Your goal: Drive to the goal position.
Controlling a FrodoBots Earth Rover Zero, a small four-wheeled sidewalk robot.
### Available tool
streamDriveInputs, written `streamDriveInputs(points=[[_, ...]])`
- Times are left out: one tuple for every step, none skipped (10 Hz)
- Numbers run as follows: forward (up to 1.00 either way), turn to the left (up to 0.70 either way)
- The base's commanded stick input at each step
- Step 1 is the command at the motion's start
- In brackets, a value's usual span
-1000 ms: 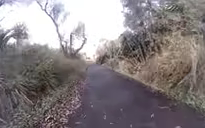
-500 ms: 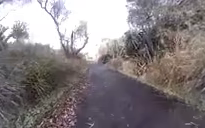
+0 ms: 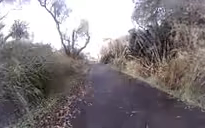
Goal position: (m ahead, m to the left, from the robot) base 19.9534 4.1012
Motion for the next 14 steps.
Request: streamDriveInputs(points=[[0.85, -0.12], [0.85, -0.10], [0.85, -0.09], [0.85, -0.06], [0.85, -0.03], [0.85, -0.01], [0.85, 0.00], [0.85, 0.00], [0.85, 0.00], [0.85, -0.10], [0.85, -0.31], [0.85, -0.34], [0.85, -0.34], [0.85, -0.34]])
